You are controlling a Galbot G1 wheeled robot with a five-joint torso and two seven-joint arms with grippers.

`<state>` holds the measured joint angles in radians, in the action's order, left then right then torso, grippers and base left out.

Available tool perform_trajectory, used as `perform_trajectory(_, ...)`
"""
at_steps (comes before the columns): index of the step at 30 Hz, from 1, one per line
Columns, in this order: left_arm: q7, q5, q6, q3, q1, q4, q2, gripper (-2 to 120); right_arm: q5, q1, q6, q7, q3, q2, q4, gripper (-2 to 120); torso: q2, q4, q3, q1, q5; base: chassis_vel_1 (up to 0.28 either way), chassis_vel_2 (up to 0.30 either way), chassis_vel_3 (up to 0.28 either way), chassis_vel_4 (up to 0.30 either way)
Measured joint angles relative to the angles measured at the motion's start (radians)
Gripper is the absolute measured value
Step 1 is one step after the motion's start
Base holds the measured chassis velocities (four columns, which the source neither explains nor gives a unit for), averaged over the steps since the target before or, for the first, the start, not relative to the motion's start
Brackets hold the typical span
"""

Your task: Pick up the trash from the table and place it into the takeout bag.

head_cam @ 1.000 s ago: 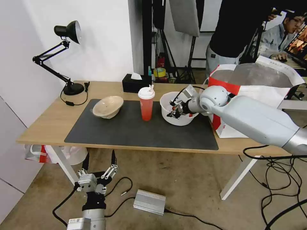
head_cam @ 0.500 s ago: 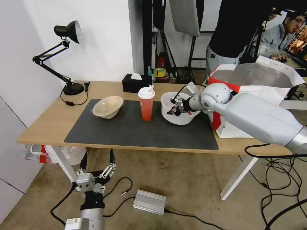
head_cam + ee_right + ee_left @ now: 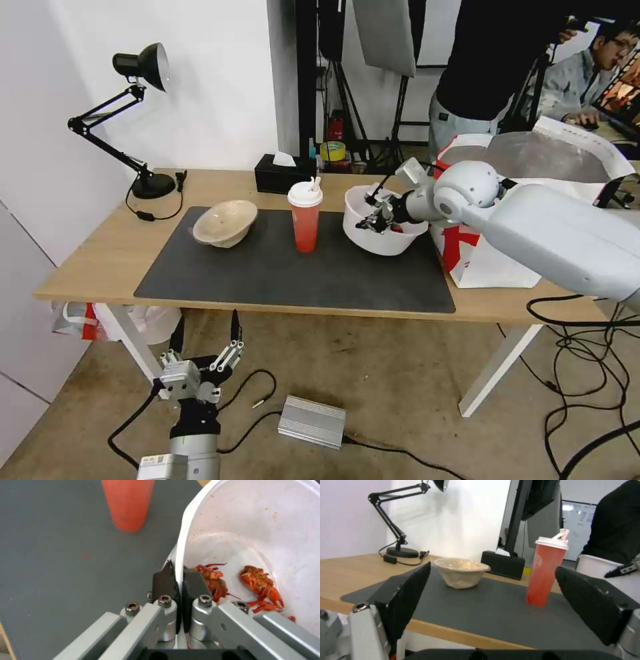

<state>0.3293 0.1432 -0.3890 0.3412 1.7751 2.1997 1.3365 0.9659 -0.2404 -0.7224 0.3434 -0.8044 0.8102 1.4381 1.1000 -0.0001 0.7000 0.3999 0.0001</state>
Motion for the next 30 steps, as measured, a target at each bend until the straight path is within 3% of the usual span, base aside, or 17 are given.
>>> perform_trajectory(30, 0.018, -0.018, -0.005, -0.001, 0.009, 0.007, 0.005, 100, 0.111, -0.117, 0.001, 0.006, 0.039, -0.015, 0.01, 0, 0.0, 0.0001, 0.0, 0.0, -0.0001, 0.0, 0.0, 0.0, 0.0)
